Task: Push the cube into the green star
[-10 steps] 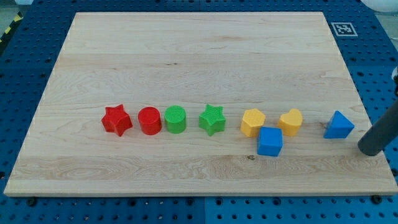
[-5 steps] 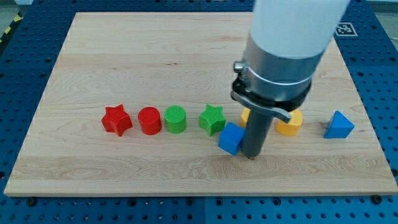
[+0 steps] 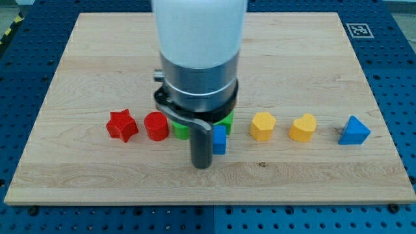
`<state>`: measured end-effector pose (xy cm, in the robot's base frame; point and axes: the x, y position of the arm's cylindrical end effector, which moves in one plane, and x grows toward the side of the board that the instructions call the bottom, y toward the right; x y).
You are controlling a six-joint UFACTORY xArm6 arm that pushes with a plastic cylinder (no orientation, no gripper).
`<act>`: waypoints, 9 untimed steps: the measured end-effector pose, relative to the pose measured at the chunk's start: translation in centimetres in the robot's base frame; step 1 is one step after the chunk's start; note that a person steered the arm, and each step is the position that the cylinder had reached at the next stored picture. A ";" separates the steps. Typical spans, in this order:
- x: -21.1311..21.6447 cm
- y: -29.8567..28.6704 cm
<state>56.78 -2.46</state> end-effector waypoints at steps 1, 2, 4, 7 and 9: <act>-0.1 -2.6; -0.8 -3.5; -0.8 2.1; -0.9 3.6; -1.0 4.7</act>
